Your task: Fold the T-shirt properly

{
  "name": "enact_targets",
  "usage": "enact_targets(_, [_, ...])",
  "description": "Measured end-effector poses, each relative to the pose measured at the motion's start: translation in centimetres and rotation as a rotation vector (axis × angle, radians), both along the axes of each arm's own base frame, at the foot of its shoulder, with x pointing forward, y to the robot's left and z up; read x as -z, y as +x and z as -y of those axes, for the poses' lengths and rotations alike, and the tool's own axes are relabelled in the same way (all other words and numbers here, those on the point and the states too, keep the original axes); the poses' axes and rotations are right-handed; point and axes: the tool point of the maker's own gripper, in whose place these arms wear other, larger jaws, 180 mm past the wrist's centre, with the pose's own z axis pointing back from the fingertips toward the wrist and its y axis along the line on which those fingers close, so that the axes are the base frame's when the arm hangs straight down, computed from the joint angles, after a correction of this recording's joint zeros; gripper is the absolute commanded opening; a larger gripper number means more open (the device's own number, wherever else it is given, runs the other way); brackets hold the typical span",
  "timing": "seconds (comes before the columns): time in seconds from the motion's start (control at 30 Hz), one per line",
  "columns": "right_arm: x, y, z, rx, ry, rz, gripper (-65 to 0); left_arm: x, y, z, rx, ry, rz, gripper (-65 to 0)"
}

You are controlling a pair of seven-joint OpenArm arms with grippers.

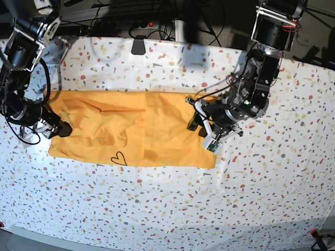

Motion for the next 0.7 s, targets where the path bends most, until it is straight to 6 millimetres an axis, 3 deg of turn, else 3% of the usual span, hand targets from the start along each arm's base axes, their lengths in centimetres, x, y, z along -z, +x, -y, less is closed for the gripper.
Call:
enact_targets(0.13, [-1.2,-0.6,3.3,0.024,-0.074,-0.005,-22.2,0.0,0.0,0.0,0.000,0.000,0.000,-43.1])
enact_targets(0.23, [-1.6,-0.3,3.8,0.035,-0.087,0.014,-22.2,0.0,0.0,0.0,0.000,0.000,0.000,-43.1])
enact_targets(0.37, [-0.5,0.3,4.7,0.058,-0.215,0.032,-22.2,0.0,0.0,0.0,0.000,0.000,0.000,-43.1])
enact_targets(0.47, [0.7,0.6,3.1,0.064,-0.198,0.044,-22.2,0.1,-0.1,0.0,0.001,0.004,-0.006,-43.1])
enact_targets(0.7, [1.2,1.6,-0.3,0.062,-0.078,0.071,-22.2,0.1,-0.1,0.0,0.000,0.002,-0.007,-43.1])
